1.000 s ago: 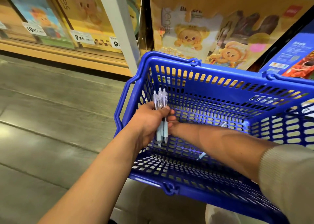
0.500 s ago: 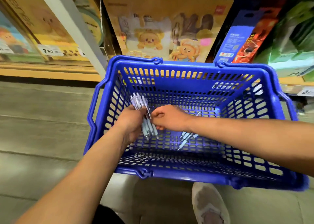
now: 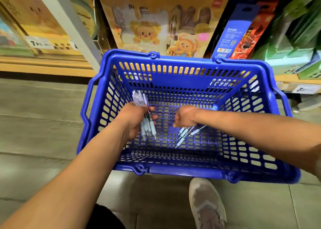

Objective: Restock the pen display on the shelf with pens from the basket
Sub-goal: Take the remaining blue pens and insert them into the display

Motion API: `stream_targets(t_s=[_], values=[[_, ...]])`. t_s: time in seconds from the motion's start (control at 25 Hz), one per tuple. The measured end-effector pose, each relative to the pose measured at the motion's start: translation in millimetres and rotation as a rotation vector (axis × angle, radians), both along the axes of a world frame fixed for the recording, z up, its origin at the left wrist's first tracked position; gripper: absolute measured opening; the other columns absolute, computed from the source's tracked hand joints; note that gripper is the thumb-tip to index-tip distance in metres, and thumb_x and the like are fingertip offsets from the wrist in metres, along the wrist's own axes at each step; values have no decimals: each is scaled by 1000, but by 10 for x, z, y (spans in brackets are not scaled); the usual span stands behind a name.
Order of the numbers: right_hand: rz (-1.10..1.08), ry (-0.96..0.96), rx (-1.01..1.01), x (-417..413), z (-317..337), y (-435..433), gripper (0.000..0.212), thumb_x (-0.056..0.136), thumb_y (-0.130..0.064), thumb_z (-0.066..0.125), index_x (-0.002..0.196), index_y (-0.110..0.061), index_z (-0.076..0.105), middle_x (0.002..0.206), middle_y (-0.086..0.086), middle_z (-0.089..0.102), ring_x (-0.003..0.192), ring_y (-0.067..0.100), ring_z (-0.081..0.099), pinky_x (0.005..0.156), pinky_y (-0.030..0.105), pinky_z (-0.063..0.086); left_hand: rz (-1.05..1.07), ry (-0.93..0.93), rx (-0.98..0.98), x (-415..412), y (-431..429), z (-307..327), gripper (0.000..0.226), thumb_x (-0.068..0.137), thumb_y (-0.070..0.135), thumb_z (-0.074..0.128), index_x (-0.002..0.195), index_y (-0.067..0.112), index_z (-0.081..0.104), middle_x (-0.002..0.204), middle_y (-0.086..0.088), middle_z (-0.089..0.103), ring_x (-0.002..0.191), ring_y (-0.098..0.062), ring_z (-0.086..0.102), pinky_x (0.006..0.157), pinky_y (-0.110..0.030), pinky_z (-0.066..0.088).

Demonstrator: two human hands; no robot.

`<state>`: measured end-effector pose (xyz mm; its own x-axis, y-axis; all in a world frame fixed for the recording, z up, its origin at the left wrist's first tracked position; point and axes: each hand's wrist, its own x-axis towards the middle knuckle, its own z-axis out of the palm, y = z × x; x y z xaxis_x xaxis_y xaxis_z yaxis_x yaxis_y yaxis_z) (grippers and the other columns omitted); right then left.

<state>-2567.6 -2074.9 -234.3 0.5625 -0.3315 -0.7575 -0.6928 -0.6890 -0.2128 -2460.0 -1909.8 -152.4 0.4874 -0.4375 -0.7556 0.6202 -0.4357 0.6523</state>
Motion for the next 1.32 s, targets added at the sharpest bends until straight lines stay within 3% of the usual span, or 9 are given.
stream_targets(t_s=[0.12, 0.24, 0.36, 0.56, 0.68, 0.76, 0.96, 1.12, 1.32], values=[[58, 298, -176, -211, -293, -63, 44, 102, -32, 56, 137, -5, 57, 102, 10, 74, 72, 20, 67, 68, 28, 58, -35, 78, -8, 43, 36, 1, 29, 108, 8, 40, 132, -5, 50, 90, -10, 67, 69, -21, 66, 61, -35, 62], [-339, 309, -81, -371, -476, -78, 58, 102, -48, 52, 124, 5, 57, 76, 10, 77, 45, 15, 63, 58, 27, 58, -49, 143, -45, 99, 46, -23, 24, 108, 13, 43, 126, 1, 55, 83, -8, 66, 68, -19, 66, 65, -35, 61], [-561, 230, -8, -408, -516, -100, 58, 99, -45, 59, 123, 7, 53, 74, 14, 75, 69, 21, 75, 62, 28, 59, -61, 169, -75, 141, 26, -26, 17, 106, 14, 49, 116, 5, 58, 82, -6, 67, 70, -19, 68, 70, -36, 62], [-876, 85, 118, -484, -616, -146, 39, 106, -18, 49, 137, 6, 50, 133, 21, 61, 97, 23, 60, 98, 38, 53, -76, 168, -73, 186, 31, -76, 25, 99, 12, 62, 119, -2, 64, 90, -11, 73, 73, -18, 74, 69, -34, 64], [-726, 32, -111, -506, -511, -5, 40, 106, -13, 44, 144, -1, 42, 144, 17, 45, 125, 23, 51, 92, 28, 48, -75, 180, -80, 173, 33, -94, 30, 98, 13, 63, 124, -3, 63, 94, -11, 76, 77, -19, 76, 65, -33, 62], [-740, -17, -118, -536, -493, -13, 38, 105, -12, 43, 142, -3, 44, 138, 13, 49, 123, 24, 54, 90, 27, 49, -86, 182, -77, 153, 19, -103, 31, 99, 12, 62, 126, -4, 62, 95, -12, 75, 77, -19, 76, 64, -33, 62], [-593, 73, -101, -621, -393, -240, 21, 102, -13, 53, 122, -15, 60, 93, -3, 60, 89, 19, 52, 69, 20, 45, -86, 164, -69, 103, 4, -99, 28, 100, 10, 60, 124, -5, 63, 93, -10, 75, 74, -18, 76, 61, -33, 62], [-818, -57, 78, -584, -224, -281, 12, 98, -20, 66, 97, -10, 58, 61, -7, 66, 51, 11, 62, 48, 16, 49, -97, 145, -32, 68, 21, -127, 24, 101, 9, 58, 120, -4, 62, 95, -12, 76, 78, -20, 74, 62, -35, 63], [-685, -370, 447, -354, 8, 226, 21, 88, -9, 75, 105, -11, 63, 103, 15, 74, 86, 20, 76, 86, 38, 62, -82, 74, 27, 41, 36, -139, 13, 103, 8, 53, 106, -2, 62, 98, -16, 71, 80, -23, 70, 72, -43, 63]])
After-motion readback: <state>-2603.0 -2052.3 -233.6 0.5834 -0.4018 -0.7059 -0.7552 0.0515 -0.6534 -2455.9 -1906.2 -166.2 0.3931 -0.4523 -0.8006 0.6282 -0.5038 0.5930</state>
